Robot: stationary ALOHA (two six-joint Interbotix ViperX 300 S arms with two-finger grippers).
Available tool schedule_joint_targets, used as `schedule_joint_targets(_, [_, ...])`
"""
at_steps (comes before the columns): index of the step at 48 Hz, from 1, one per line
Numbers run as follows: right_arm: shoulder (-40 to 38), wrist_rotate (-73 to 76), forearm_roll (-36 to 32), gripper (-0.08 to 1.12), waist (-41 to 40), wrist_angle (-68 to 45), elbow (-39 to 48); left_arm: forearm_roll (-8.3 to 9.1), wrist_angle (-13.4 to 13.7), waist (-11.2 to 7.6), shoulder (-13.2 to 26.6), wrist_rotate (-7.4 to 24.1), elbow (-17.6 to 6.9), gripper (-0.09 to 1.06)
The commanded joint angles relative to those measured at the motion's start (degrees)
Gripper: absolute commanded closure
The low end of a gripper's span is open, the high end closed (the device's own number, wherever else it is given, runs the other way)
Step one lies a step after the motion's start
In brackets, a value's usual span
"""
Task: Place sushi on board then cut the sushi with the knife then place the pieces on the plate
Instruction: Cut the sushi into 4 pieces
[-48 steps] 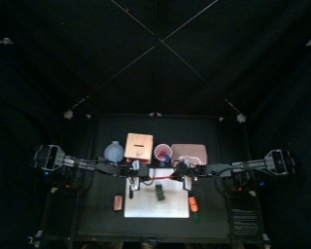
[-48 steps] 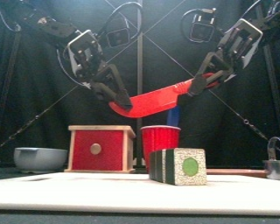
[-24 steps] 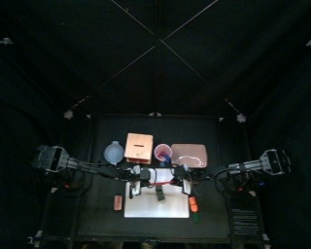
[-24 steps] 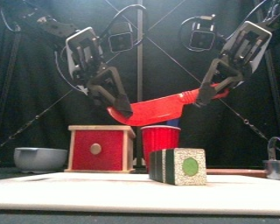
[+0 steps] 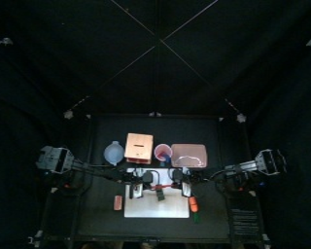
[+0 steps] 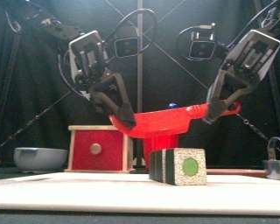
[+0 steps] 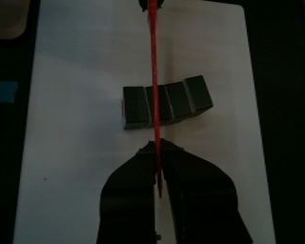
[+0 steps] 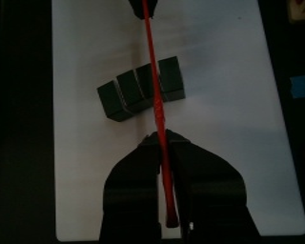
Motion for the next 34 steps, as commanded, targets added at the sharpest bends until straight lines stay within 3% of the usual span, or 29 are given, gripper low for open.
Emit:
schedule_joint_targets(1, [-0.44, 0.09, -0.09, 0.66, -0.44, -0.18, -0.88, -0.18, -0.26, -0.09, -0.09, 0.00, -1.67, 0.56])
schedule_joint_targets(34, [1.41, 0.00, -0.44, 0.66, -0.79, -0.18, -0.88, -0.53, -0.26, 0.00, 2.11, -0.09, -2.29, 0.56])
